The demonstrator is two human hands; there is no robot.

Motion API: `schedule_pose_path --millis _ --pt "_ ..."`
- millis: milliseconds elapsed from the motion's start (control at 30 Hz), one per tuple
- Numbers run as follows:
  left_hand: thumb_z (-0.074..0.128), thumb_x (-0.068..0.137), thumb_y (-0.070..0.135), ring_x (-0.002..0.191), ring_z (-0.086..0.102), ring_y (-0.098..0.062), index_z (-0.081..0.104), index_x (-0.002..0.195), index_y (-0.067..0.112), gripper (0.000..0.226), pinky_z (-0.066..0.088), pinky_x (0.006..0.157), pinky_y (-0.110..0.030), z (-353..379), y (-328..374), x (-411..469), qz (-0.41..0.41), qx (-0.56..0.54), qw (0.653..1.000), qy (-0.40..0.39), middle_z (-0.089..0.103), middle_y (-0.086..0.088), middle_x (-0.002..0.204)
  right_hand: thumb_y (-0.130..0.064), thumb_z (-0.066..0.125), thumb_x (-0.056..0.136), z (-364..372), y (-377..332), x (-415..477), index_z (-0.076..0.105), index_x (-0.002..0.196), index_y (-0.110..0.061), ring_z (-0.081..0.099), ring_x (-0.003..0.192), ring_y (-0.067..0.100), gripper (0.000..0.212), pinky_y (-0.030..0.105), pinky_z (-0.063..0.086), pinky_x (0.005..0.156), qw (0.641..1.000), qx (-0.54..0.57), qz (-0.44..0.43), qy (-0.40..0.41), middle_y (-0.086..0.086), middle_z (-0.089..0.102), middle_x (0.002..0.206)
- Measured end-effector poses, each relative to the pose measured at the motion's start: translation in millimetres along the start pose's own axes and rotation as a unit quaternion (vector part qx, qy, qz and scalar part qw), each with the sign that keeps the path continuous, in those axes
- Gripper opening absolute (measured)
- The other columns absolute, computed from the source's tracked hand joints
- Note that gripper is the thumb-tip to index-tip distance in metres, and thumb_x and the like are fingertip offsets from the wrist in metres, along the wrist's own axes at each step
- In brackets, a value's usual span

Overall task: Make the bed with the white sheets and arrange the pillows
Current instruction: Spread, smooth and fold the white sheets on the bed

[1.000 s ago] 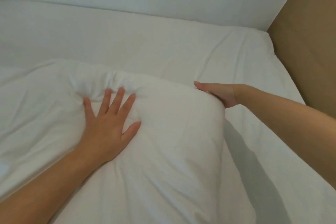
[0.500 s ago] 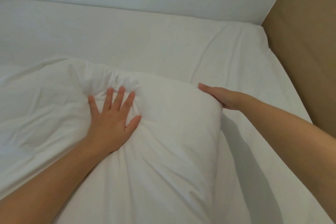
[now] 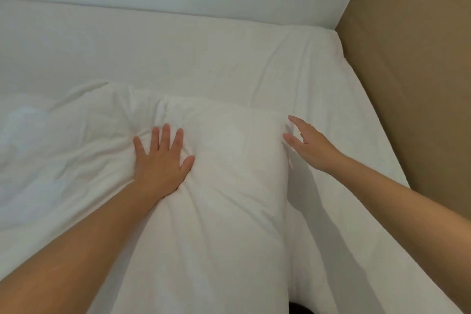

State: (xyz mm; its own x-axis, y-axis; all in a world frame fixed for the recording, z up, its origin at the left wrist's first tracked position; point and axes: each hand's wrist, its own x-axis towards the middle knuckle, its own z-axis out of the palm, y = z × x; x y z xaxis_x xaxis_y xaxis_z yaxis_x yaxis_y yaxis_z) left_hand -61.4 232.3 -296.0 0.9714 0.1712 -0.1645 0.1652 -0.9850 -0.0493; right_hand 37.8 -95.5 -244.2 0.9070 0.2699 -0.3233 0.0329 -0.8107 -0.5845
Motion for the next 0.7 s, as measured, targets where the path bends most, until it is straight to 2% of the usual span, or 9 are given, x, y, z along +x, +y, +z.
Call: schedule_pose_path --millis 167,233,300,367,467,533,600,667,700 --pt "0.014 0.097 0.056 0.149 -0.01 -0.022 -0.001 0.155 0.029 0.066 -0.005 0.116 -0.058 -20 0 -71 0.089 -0.096 0.99 -0.052 -0.01 -0.001 0.163 -0.067 0.058 0.08 44 -22 -177 0.005 0.153 -0.045 0.026 0.14 0.004 0.093 0.028 0.027 0.112 0.992 0.103 0.02 -0.068 -0.026 0.015 0.155" --pt "0.016 0.098 0.055 0.15 -0.008 -0.021 0.001 0.155 0.029 0.065 -0.007 0.117 -0.056 -21 -8 -98 0.122 -0.097 0.987 -0.045 -0.007 0.0 0.163 -0.063 0.068 0.075 74 -28 -241 -0.004 0.151 -0.048 0.02 0.141 -0.002 0.106 0.022 0.023 0.111 0.983 0.133 0.039 -0.119 -0.033 0.009 0.149" --pt "0.019 0.099 0.055 0.15 -0.005 -0.022 0.002 0.155 0.027 0.065 -0.006 0.117 -0.055 -18 -19 -118 0.144 -0.087 0.985 -0.026 -0.004 -0.001 0.164 -0.058 0.077 0.071 109 -29 -291 -0.014 0.148 -0.052 0.01 0.144 -0.005 0.119 0.024 0.022 0.117 0.978 0.127 0.041 -0.159 -0.031 -0.001 0.155" --pt "0.019 0.098 0.055 0.15 -0.003 -0.023 0.003 0.156 0.026 0.066 -0.005 0.117 -0.056 -15 -30 -134 0.153 -0.07 0.986 -0.015 -0.002 -0.003 0.164 -0.057 0.081 0.065 138 -33 -323 -0.02 0.143 -0.057 0.0 0.145 -0.007 0.128 0.025 0.02 0.118 0.983 0.1 0.041 -0.146 -0.024 -0.01 0.16" --pt "0.018 0.097 0.057 0.15 -0.003 -0.025 0.002 0.155 0.025 0.068 -0.006 0.117 -0.057 -16 -40 -156 0.165 -0.059 0.984 -0.016 -0.001 -0.004 0.164 -0.052 0.084 0.064 179 -47 -346 -0.026 0.138 -0.06 -0.001 0.148 0.002 0.132 0.025 0.026 0.111 0.996 0.053 0.057 -0.039 -0.012 -0.012 0.163" --pt "0.016 0.097 0.059 0.15 -0.003 -0.026 0.001 0.155 0.025 0.069 -0.006 0.116 -0.059 -19 -41 -170 0.175 -0.055 0.983 -0.019 -0.001 -0.005 0.163 -0.051 0.082 0.067 208 -55 -346 -0.027 0.139 -0.059 0.011 0.149 0.015 0.131 0.035 0.033 0.112 0.993 0.019 0.095 0.062 -0.005 -0.002 0.164" --pt "0.013 0.096 0.061 0.15 -0.002 -0.027 0.0 0.155 0.026 0.07 -0.005 0.115 -0.061 -21 -40 -181 0.182 -0.042 0.982 -0.017 -0.002 -0.005 0.163 -0.053 0.077 0.07 229 -57 -337 -0.014 0.146 -0.054 0.028 0.142 0.022 0.119 0.046 0.038 0.108 0.973 0.023 0.139 0.182 -0.001 0.016 0.16" --pt "0.013 0.096 0.062 0.15 -0.003 -0.027 -0.001 0.155 0.027 0.07 -0.004 0.115 -0.062 -21 -37 -190 0.185 -0.036 0.982 -0.014 -0.004 -0.004 0.163 -0.047 0.069 0.078 244 -59 -324 0.009 0.15 -0.044 0.043 0.128 0.024 0.093 0.046 0.043 0.098 0.938 0.083 0.192 0.278 0.0 0.036 0.147" --pt "0.013 0.096 0.062 0.15 -0.004 -0.027 -0.002 0.155 0.027 0.07 -0.004 0.115 -0.063 -22 -34 -193 0.184 -0.035 0.982 -0.016 -0.005 -0.003 0.163 -0.043 0.063 0.082 248 -60 -316 0.022 0.146 -0.038 0.049 0.121 0.026 0.075 0.043 0.045 0.091 0.922 0.104 0.214 0.305 0.0 0.046 0.137"
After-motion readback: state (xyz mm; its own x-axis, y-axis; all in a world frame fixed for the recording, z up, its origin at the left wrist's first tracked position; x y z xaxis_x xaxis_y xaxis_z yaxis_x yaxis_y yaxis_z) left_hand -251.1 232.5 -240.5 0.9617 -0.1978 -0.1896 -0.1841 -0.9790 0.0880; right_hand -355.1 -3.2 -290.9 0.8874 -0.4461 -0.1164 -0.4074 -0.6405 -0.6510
